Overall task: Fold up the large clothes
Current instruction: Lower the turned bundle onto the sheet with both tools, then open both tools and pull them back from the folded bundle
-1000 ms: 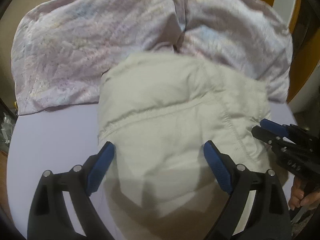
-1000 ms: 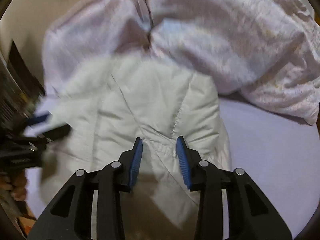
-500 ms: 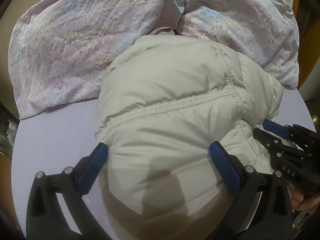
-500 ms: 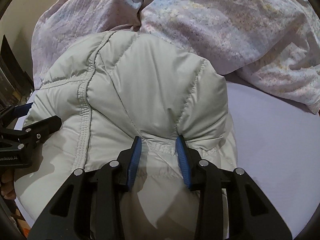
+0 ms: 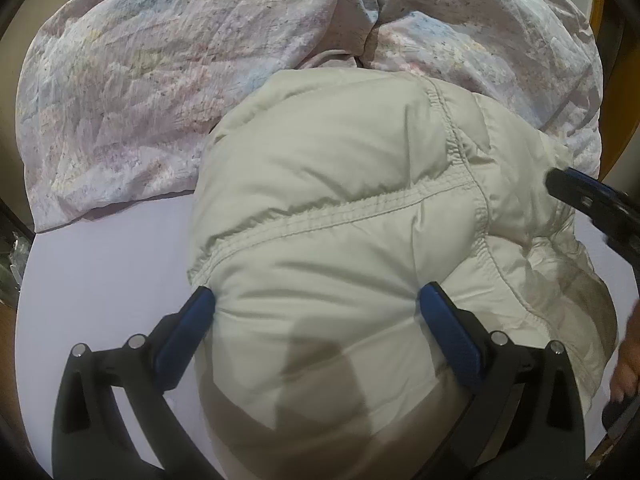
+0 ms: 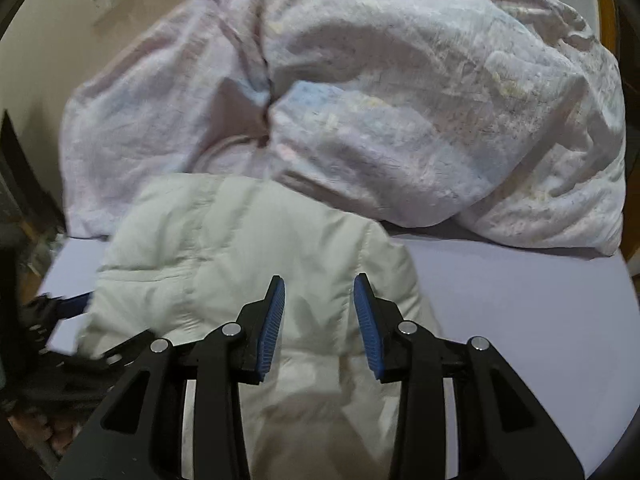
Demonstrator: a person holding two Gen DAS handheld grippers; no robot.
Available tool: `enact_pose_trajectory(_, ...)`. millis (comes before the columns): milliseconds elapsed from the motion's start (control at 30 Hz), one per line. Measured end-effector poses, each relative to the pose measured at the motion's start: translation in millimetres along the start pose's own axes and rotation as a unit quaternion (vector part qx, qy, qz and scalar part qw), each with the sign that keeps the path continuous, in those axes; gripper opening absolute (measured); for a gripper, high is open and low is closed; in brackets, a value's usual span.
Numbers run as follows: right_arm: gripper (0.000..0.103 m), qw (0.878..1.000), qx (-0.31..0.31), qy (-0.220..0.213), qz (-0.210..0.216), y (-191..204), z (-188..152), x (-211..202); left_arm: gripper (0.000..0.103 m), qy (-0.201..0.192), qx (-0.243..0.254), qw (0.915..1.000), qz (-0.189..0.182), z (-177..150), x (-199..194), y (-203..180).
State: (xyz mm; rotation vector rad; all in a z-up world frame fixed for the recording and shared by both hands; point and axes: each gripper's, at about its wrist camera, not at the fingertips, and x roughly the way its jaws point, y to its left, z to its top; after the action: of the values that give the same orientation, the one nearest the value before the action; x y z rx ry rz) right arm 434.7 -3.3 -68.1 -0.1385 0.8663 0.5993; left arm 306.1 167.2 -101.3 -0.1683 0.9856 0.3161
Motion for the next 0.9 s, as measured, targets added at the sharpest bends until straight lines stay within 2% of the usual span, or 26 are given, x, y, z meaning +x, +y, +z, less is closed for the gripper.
enact_pose_trajectory(133,0.038,0.999,-0.015,0.026,-0.019,-1.1,-13.8,26.2,0.101,-0.006,0.007,1.0,-0.004,-0.5,0.4,0.0)
enact_pose_trajectory(267,0.038,0.999,-0.027,0.025,-0.029,2.3,-22.7,38.6,0.101,-0.015,0.013,0.9998,-0.004,-0.9,2.1,-1.1)
enact_pose_trajectory(567,0.038,0.999,-0.023,0.003,-0.027,-2.0,-34.5,48.8,0.101,-0.029,0.004,0.9996,-0.002,-0.9,9.0,-0.6)
enact_pose_trajectory(733,0.039,0.999,-0.028,0.021,-0.038,4.7,-29.7,41.3,0.101,-0.024,0.01,0.9997,0.003,1.5,9.7,0.2)
enact_pose_trajectory(800,0.043,0.999,-0.015,0.031,-0.035,5.8,-25.6,30.4,0.101,-0.022,0.006,0.9997,-0.002,1.8,4.0,4.0)
enact_pose_trajectory(833,0.053,0.999,-0.007,0.035,-0.029,6.1,-23.5,24.5,0.101,-0.021,0.002,0.9998,-0.003,1.8,1.3,5.7)
enact_pose_trajectory(867,0.069,0.999,-0.002,0.037,-0.024,5.1,-22.3,17.1,0.101,-0.017,-0.005,0.9998,-0.004,1.8,-3.1,8.1)
enact_pose_trajectory(900,0.076,0.999,0.001,0.035,-0.025,5.7,-23.0,3.9,0.101,-0.014,-0.01,0.9998,-0.005,1.5,-8.0,10.3)
